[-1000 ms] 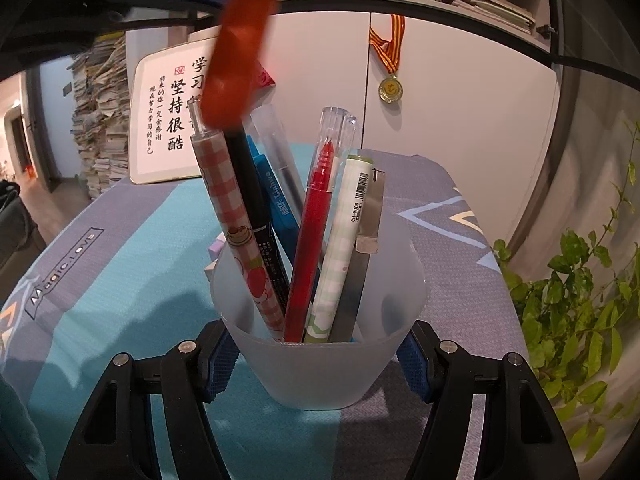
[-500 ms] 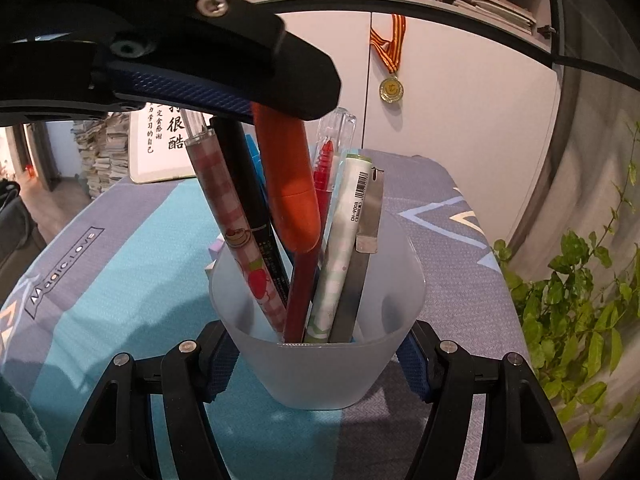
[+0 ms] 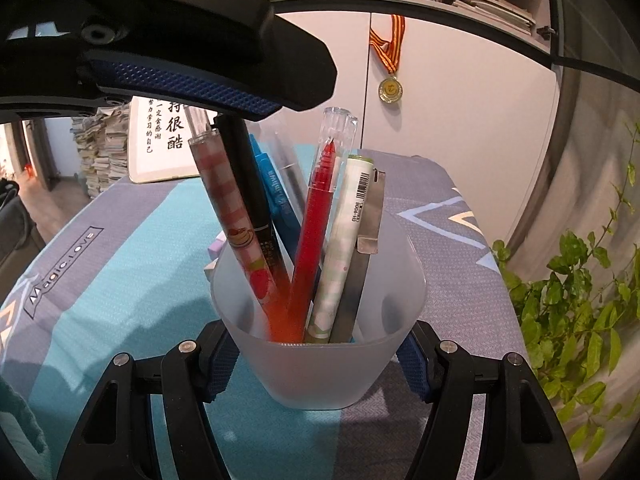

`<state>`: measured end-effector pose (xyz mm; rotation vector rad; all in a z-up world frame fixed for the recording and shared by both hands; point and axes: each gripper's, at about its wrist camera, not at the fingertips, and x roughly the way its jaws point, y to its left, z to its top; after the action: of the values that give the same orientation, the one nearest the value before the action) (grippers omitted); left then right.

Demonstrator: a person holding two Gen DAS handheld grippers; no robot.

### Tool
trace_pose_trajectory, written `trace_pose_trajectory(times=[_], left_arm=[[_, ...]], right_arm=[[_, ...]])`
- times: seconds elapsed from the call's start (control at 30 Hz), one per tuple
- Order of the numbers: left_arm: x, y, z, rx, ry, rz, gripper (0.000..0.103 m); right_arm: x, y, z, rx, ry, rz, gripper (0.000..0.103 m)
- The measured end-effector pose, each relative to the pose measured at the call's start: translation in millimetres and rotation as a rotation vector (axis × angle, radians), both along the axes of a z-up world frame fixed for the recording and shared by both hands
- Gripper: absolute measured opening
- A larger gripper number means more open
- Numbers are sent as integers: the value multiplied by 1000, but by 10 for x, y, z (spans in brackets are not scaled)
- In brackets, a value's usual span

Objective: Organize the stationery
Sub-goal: 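Drop the orange cap into the cup held by the right tool, then move the left tool to the white-and-pink highlighter lying on the mat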

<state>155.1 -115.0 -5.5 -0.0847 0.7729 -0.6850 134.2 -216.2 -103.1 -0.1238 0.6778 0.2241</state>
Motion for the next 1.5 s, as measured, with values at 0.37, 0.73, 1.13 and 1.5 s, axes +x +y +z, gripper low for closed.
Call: trace_pose_trajectory(times=[0.37,0.73,1.13,1.5], left_arm=[[25,394,-9,-1,-22,84,13],[140,567,-431,81,41,168,15],[194,563,-658,162,31,192,15],[327,463,-1066,253,63,175,15]], right_arm=[[0,-5,3,-4,0,-2,69],[-23,25,13,-14,-1,-6,69],[-29,30,15,-13,1,-5,69],[-25,30,11,-14,1,-5,69]])
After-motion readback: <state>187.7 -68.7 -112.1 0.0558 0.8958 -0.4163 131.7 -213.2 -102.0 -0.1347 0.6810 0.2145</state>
